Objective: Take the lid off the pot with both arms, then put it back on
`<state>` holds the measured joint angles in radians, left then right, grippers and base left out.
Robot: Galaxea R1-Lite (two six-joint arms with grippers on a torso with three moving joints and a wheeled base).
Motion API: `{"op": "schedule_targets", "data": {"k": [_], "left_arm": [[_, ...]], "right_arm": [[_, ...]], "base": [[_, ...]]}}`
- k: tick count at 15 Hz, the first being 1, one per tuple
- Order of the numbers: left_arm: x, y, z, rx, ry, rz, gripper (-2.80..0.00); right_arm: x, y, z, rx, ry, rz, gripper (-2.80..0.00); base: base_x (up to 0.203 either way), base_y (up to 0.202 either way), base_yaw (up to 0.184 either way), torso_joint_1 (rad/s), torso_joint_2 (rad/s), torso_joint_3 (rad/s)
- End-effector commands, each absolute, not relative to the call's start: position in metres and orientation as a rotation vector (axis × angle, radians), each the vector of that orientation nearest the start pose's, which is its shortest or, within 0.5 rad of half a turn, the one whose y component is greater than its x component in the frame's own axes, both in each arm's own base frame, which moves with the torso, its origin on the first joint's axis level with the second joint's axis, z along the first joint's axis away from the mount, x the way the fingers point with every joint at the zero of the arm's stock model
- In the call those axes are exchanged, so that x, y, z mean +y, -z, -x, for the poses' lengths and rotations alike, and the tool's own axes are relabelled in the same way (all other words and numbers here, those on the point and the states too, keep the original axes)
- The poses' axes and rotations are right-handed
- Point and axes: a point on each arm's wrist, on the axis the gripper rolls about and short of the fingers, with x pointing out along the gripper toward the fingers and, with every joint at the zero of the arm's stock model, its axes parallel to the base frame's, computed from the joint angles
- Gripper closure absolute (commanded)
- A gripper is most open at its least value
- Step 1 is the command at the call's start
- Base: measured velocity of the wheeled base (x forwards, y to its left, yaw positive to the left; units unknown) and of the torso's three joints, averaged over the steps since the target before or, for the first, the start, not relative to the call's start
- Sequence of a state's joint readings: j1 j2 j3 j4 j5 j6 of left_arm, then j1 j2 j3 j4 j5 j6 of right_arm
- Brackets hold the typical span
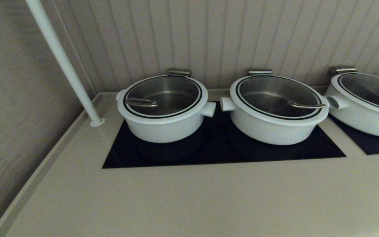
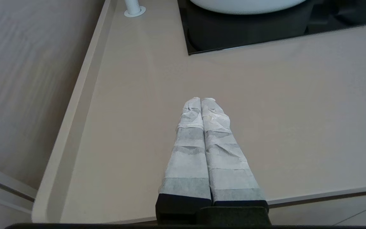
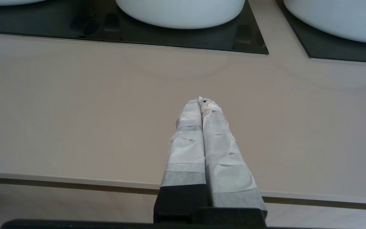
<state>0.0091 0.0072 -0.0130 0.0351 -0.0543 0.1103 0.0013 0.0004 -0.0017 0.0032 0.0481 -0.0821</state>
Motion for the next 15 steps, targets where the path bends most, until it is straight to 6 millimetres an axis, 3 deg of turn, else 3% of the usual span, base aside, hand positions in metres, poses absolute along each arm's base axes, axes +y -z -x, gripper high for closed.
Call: {"op": "schedule_targets", "data": {"k": [1, 15], "left_arm": [[-0.0015, -0.0753, 0.0236, 0.022, 0.047, -0.108, 0.0], [-0.0005, -0.0745, 0.0232, 0.021, 0.005, -0.021, 0.0]], "right_arm": [[0.0011, -0.0756, 0.0228, 0.001, -0.051, 0.083, 0.0], [0.0011, -0.0756, 0.0228, 0.001, -0.051, 0.083, 0.0]], "base": [[0.0, 0.0, 0.0, 0.0, 0.0, 0.0], [0.0, 0.0, 0.0, 0.0, 0.0, 0.0]]}}
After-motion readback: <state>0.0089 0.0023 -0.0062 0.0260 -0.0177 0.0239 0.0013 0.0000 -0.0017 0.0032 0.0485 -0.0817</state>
